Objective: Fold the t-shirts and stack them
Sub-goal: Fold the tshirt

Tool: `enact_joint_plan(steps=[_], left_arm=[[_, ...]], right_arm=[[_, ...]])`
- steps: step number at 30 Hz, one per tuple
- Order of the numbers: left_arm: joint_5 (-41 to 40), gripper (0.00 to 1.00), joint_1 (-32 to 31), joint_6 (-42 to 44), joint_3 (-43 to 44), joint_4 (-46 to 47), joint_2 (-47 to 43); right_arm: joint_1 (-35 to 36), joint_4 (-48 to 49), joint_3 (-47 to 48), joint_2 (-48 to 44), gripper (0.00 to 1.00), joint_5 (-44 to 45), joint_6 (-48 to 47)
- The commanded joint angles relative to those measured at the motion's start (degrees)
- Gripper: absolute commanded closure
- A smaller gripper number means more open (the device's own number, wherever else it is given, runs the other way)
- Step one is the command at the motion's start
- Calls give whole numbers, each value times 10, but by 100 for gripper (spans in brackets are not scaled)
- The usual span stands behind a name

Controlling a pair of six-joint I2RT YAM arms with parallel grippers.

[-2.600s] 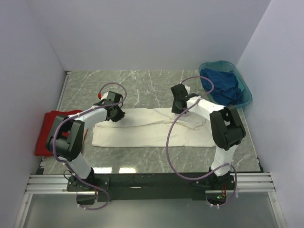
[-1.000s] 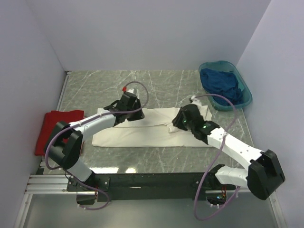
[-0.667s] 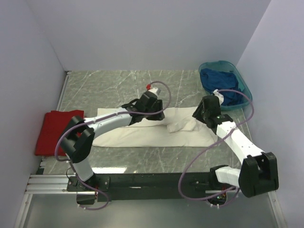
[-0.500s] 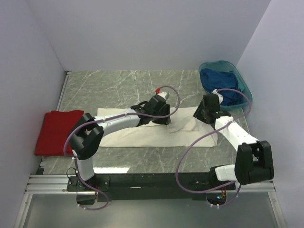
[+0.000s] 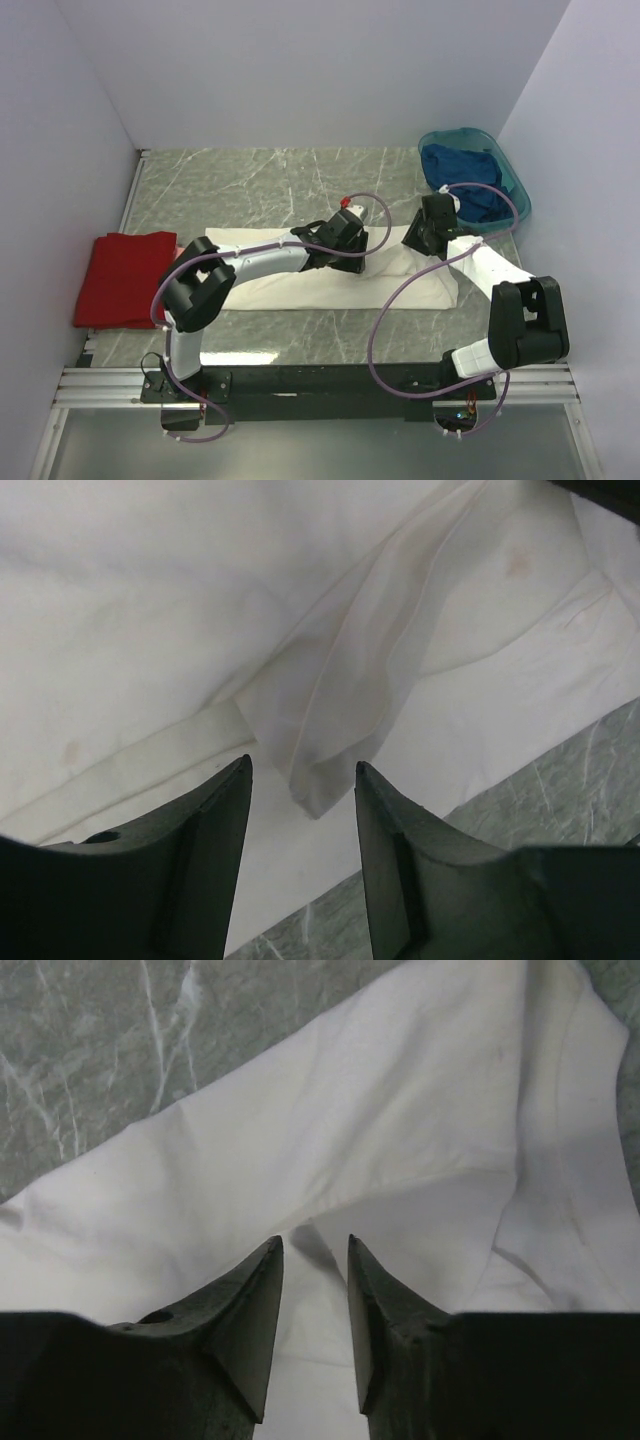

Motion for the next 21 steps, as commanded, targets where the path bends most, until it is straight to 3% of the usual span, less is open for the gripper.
enact_joint_plan(steps=[1,7,16,21], left_arm=[[-10,49,-6,7,26,-2,7],[-6,59,-6,2,24,-1,10],[-8,85,-7,-5,13,-1,1],[-18,93,-7,1,16,-15,-10]], right_arm=[[-3,21,16,-2,64,-10,-1],[-2,26,-3,-11,77,-28,2],[-3,18,-38,-53,99,-34,5],[-2,-2,-71,-117,100,-34,5]])
